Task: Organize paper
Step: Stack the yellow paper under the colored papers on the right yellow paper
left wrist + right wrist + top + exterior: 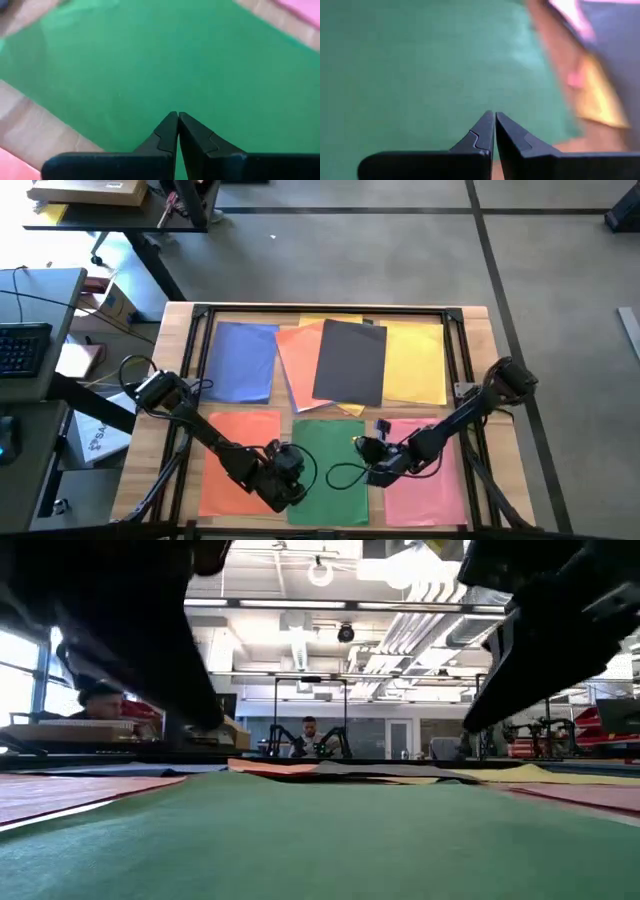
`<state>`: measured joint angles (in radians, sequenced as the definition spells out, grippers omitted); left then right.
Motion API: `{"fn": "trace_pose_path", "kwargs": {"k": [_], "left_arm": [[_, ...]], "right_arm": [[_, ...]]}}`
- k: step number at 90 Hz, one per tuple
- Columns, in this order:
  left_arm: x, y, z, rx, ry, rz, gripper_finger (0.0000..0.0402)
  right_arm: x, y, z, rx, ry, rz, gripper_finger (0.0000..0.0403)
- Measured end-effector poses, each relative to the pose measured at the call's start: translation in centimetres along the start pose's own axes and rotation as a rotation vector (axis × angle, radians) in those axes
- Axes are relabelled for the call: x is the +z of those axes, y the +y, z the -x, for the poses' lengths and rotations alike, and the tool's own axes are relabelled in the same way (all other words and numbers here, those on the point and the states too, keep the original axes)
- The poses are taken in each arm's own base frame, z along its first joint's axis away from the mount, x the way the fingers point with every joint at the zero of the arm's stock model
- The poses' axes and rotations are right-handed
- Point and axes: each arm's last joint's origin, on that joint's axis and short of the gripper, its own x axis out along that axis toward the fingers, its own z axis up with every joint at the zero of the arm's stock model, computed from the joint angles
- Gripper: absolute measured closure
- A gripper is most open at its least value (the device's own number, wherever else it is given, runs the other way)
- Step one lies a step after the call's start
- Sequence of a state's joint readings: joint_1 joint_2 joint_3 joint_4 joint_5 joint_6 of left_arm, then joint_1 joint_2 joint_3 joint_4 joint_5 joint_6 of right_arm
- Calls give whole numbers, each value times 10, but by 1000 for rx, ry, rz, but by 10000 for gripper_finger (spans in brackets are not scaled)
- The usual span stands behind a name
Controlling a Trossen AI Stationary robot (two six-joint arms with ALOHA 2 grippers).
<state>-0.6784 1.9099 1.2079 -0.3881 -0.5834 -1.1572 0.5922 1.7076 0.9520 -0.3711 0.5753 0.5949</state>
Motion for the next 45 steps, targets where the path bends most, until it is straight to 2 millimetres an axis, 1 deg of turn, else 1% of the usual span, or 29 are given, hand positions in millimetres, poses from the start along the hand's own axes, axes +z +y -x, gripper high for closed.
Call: {"fn": "trace_pose_path", "kwargs": {"k": [5, 12, 16, 21, 31, 45], "left_arm": [[1, -1, 4, -1, -20, -10, 402], [1, -1, 6, 5, -40, -34, 402], [1, 0, 6, 11, -44, -48, 402], [1, 0, 6, 14, -45, -49, 402], [0, 1, 5, 26, -43, -58, 402], [0, 2, 5, 38, -39, -67, 402]], "right_arm": [[-1, -10, 3, -60, 30, 118, 398], [-3, -21, 3, -132, 90, 333, 386], [-4, -27, 1, -149, 126, 459, 376], [-3, -32, -4, -147, 150, 573, 359], [-7, -44, -19, -137, 171, 717, 316], [-18, -63, -37, -148, 192, 834, 262]]}}
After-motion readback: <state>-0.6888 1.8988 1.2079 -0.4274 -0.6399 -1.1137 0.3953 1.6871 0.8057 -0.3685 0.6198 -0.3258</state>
